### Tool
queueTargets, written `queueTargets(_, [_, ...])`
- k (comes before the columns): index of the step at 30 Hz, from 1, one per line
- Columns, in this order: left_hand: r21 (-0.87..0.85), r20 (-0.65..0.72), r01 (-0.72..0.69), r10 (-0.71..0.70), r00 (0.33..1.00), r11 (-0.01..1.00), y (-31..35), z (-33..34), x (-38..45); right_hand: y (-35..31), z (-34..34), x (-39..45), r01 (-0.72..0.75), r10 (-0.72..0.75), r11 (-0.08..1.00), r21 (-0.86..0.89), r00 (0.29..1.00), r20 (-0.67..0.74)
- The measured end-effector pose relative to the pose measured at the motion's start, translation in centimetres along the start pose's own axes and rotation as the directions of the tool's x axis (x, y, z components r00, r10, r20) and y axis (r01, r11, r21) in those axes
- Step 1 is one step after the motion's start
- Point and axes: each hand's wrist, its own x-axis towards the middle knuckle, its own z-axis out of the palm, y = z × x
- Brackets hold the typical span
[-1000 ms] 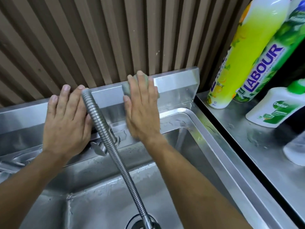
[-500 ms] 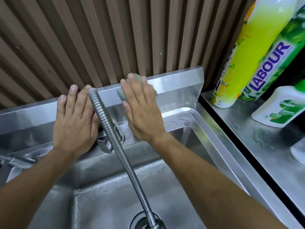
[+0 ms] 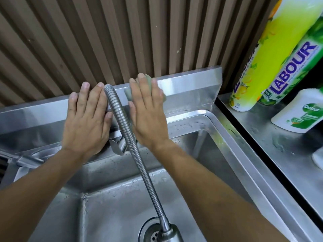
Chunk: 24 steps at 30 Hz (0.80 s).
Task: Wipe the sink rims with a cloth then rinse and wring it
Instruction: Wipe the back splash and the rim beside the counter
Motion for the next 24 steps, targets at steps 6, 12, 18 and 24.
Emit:
queueTargets(6, [0.011, 0.010, -0.043, 0.043, 0.999, 0.999, -0.5, -0.7, -0.1, 10.7, -5.5, 0.1, 0.095, -0.086, 0.965, -0.242, 0.995, 0.050])
queueTargets(12, [-0.001, -0.027, 0.004, -0.004, 1.000, 1.000, 0.4, -0.1, 0.0, 11.4, -6.0, 0.8, 0.339, -0.287, 0.869, -0.361, 0.939, 0.191])
queueTargets(18, [0.027, -0.011, -0.056, 0.056, 0.998, 0.998, -0.6, -0.4, 0.0, 7.0, -3.1, 3.9, 0.870, -0.732, 0.410, -0.275, 0.494, 0.469])
queueTargets(24, [0.054, 0.020, -0.015, 0.014, 1.000, 0.998, -0.1, -0.5, -0.1, 17.7, -10.3, 4.4, 0.936, -0.661, 0.080, -0.342, 0.307, 0.685])
